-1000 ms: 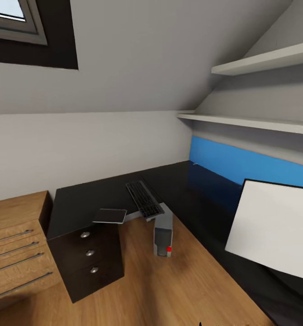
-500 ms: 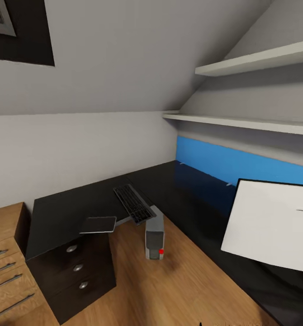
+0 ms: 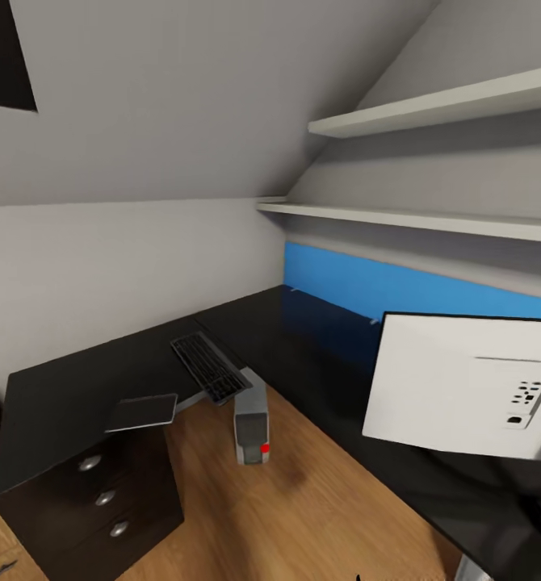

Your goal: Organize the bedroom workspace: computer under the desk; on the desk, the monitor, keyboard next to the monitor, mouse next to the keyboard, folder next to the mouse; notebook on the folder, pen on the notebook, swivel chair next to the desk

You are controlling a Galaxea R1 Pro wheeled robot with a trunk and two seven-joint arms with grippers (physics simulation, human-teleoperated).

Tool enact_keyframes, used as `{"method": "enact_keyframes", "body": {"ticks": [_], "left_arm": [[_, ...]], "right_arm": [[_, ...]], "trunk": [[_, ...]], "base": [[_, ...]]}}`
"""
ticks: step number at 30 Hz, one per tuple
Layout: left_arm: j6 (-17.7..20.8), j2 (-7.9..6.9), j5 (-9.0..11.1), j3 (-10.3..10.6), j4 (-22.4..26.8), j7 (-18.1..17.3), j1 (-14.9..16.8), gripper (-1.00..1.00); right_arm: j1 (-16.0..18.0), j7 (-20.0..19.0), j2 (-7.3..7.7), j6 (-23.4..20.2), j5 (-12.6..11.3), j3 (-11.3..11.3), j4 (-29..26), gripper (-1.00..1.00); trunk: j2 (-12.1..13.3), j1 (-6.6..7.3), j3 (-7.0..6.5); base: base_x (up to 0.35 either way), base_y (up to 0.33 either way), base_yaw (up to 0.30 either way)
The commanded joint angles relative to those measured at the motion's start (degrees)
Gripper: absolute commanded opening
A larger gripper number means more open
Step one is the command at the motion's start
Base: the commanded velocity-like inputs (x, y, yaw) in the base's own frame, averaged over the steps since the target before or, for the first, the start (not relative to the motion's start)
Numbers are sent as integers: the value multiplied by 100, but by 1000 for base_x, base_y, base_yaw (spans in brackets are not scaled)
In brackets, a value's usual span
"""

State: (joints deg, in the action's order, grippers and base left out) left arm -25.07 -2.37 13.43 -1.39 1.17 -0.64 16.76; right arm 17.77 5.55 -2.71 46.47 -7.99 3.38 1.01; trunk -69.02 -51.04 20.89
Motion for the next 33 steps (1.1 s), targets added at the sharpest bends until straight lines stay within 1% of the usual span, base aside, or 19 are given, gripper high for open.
{"method": "enact_keyframes", "body": {"ticks": [1, 8, 16, 25, 33], "left_arm": [[-16, -1, 9, -11, -3, -7, 3, 100], [-16, 2, 6, -11, -3, -7, 3, 100], [-16, 7, 3, -11, -3, -7, 3, 100], [-16, 8, 3, -11, -3, -7, 3, 100], [-16, 6, 5, -11, -3, -7, 3, 100]], "right_arm": [[7, 17, -4, 20, -37, 40, 11, 100], [7, 17, -9, 13, -42, 40, 13, 100], [7, 17, -10, 11, -44, 40, 13, 100], [7, 17, -11, 8, -50, 40, 13, 100], [7, 17, -21, 3, -53, 40, 13, 100]], "trunk": [[-4, -1, 8], [-4, -1, 38], [-4, -1, 99], [-4, -1, 155], [-4, -1, 161]], "base": [[61, 97, -256], [97, 108, -210], [135, 131, -128], [220, 199, -83], [54, 48, -48]]}}
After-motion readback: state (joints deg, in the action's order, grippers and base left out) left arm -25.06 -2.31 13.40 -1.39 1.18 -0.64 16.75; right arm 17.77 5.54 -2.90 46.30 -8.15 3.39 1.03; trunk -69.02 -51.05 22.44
